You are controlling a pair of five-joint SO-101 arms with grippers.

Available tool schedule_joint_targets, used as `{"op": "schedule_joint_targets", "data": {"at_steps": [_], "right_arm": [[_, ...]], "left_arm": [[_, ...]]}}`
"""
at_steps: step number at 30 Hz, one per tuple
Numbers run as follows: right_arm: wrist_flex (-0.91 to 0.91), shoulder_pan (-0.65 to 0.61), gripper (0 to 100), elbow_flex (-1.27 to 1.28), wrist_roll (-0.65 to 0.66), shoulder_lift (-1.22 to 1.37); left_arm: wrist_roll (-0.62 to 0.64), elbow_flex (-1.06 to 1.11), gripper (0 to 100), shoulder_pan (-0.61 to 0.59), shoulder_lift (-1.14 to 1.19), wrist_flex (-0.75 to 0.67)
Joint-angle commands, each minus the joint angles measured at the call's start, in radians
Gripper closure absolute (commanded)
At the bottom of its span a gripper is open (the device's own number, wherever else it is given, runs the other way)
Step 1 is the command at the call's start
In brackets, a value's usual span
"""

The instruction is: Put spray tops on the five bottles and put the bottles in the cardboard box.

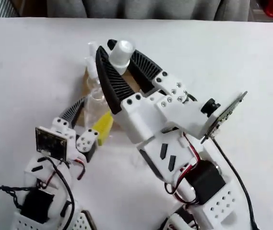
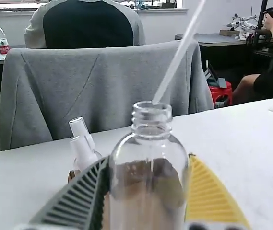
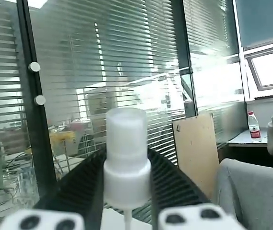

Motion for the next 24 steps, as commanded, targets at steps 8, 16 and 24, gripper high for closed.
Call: {"op": "schedule_joint_targets", "data": {"at_steps": [8, 16, 24], "right_arm": [[-0.019, -0.007, 98.3, 0.038, 0.005, 0.008], [-0.068, -0.012, 98.3, 0.098, 0.005, 0.073], [0.065, -0.044, 98.0, 0.098, 0.012, 0.079]], "left_arm": [[-0.011, -0.014, 98, -0.012, -0.013, -0.029], [-0.011, -0.014, 98, -0.012, -0.013, -0.029], [-0.011, -0.014, 98, -0.012, -0.013, -0.028]]}}
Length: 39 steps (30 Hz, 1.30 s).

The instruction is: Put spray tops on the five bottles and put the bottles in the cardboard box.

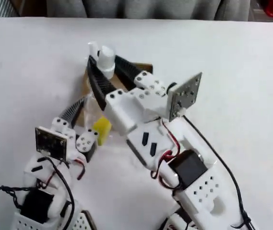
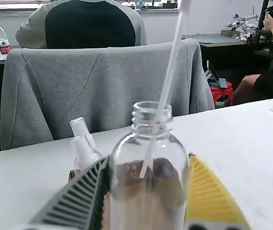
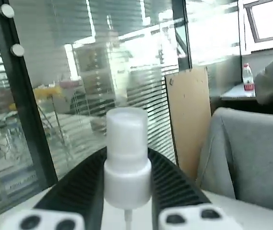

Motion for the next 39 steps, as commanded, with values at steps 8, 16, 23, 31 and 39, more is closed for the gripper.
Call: {"op": "schedule_joint_targets", "data": {"at_steps": [8, 16, 23, 31, 39], "right_arm": [[0.186, -0.113, 83.3, -0.038, 0.092, 0.002], [0.203, -0.108, 86.4, -0.138, 0.095, -0.007], [0.351, -0.108, 87.3, -0.325, 0.095, -0.001], [0.495, -0.105, 98.6, -0.405, 0.098, -0.004], [0.688, 0.025, 98.4, -0.407, 0.104, -0.007]], "left_arm": [[-0.011, -0.014, 98, -0.008, -0.013, -0.026], [-0.011, -0.014, 98, -0.008, -0.013, -0.026], [-0.009, -0.012, 98, -0.008, -0.013, -0.025], [-0.009, -0.012, 98, -0.01, -0.013, -0.025], [-0.009, -0.012, 98, -0.01, -0.013, -0.025]]}}
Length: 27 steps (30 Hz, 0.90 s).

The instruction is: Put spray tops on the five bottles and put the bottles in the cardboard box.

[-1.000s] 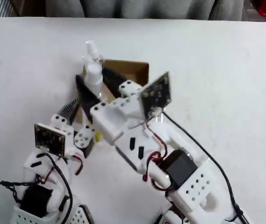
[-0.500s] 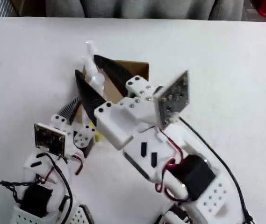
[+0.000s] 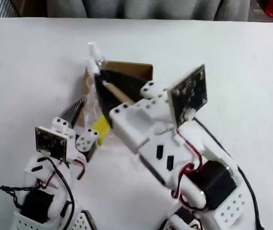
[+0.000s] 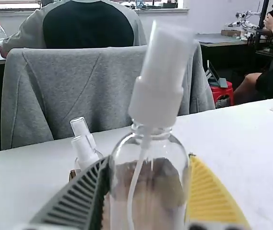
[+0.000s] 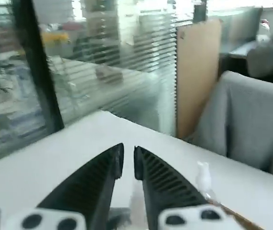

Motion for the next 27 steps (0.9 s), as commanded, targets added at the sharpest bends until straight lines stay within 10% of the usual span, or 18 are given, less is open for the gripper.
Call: {"op": "schedule_joint_targets", "data": {"at_steps": [1, 27], "right_arm": [[0.136, 0.041, 98.4, -0.055, 0.018, -0.008], [-0.004, 0.071, 98.4, 0.167, 0.018, -0.007]], "left_arm": [[-0.009, -0.012, 98, -0.008, -0.012, -0.025], [-0.009, -0.012, 98, -0.008, -0.012, -0.025]]}}
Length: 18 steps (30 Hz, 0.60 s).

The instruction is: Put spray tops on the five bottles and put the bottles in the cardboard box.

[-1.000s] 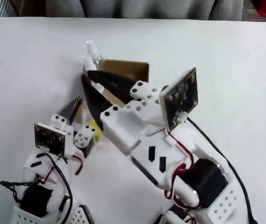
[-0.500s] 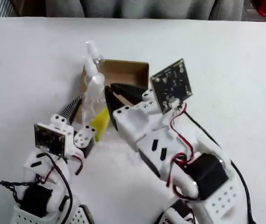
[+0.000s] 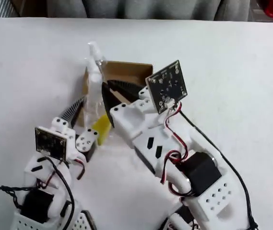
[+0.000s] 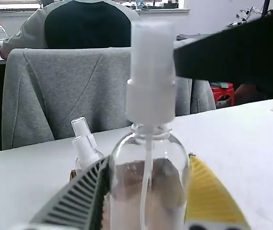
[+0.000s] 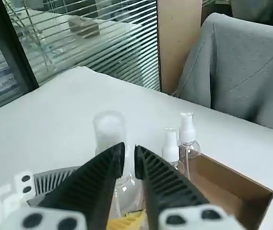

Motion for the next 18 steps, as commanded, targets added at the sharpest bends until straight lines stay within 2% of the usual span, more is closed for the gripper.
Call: {"op": "schedule_joint_targets", "data": {"at_steps": [1, 5, 11, 14, 18], "right_arm": [[0.039, 0.045, 98.4, -0.009, 0.012, -0.008], [0.14, 0.113, 98.4, -0.017, 0.012, -0.008], [0.289, 0.252, 98.4, -0.015, 0.012, -0.01], [0.361, 0.277, 98.4, -0.008, 0.011, -0.008], [0.463, 0.249, 98.4, -0.008, 0.011, -0.002]], "left_arm": [[-0.009, -0.012, 98, -0.007, -0.012, -0.025], [-0.009, -0.011, 98, -0.007, -0.012, -0.025], [-0.009, -0.012, 98, -0.079, -0.012, -0.034], [-0.008, -0.012, 98, -0.084, -0.004, -0.058], [0.114, -0.012, 98, -0.113, -0.002, -0.083]]}}
